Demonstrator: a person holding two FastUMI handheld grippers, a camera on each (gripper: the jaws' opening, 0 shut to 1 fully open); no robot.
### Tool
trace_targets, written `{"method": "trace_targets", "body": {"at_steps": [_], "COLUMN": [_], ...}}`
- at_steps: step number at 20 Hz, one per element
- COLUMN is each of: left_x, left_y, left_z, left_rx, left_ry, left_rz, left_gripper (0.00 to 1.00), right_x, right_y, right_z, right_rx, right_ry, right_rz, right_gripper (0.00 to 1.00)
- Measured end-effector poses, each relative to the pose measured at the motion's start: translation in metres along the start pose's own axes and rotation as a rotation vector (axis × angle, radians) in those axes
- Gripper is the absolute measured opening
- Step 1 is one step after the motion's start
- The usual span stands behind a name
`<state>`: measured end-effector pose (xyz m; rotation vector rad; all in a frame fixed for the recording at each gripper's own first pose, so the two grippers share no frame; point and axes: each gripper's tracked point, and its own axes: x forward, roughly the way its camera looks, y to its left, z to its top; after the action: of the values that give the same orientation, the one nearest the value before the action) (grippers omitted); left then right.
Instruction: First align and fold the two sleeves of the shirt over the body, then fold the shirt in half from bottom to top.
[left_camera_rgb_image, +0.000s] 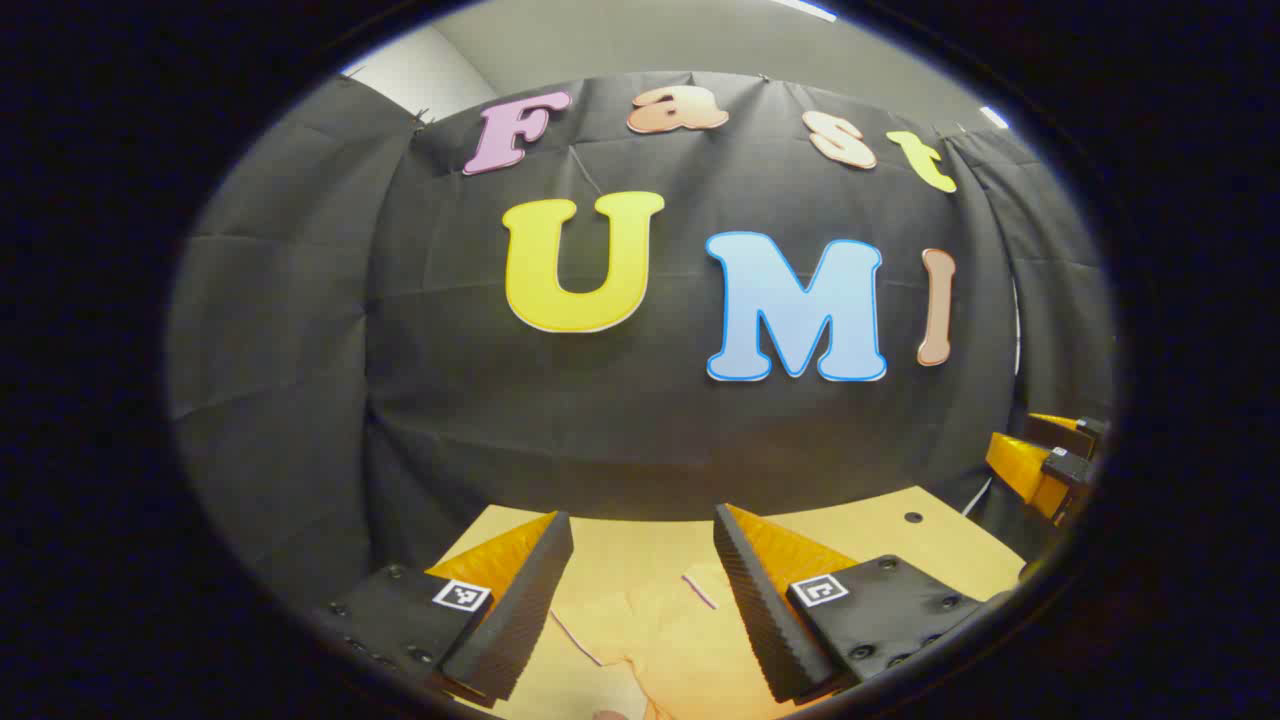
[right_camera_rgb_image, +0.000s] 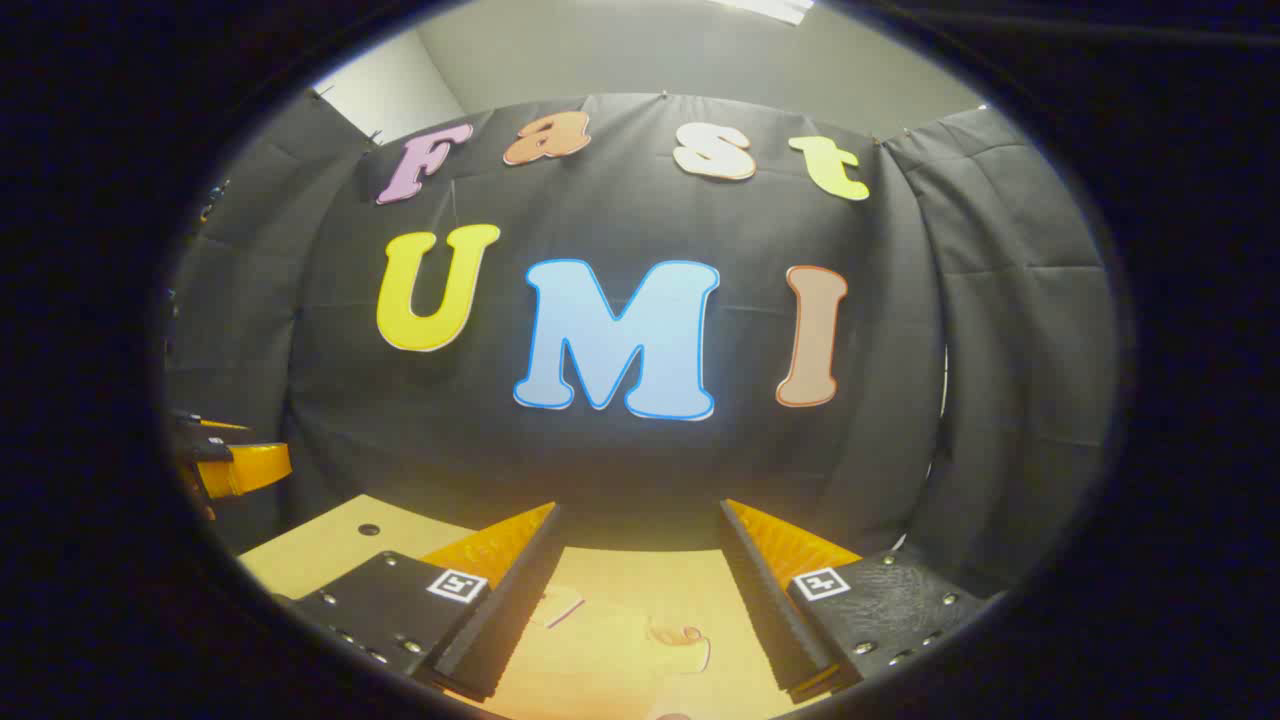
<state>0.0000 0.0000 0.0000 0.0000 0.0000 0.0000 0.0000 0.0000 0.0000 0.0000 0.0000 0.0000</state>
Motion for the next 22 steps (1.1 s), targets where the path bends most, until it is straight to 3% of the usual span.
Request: {"method": "trace_targets", "body": {"at_steps": [9,22], "left_x": [0.0,-0.001], "left_y": [-0.013,-0.026], "left_z": [0.002,0.005], "left_rx": [0.015,0.009], "left_ry": [-0.003,0.001], "left_rz": [-0.021,-0.032], "left_gripper": [0.94,0.94], "right_x": [0.008,0.003], "right_y": [0.0,-0.028], "right_z": [-0.02,-0.035], "right_rx": [0.045,0.057], "right_ry": [0.063,0.108], "right_rz": [0.027,-0.019], "right_gripper": [0.95,0.96]}}
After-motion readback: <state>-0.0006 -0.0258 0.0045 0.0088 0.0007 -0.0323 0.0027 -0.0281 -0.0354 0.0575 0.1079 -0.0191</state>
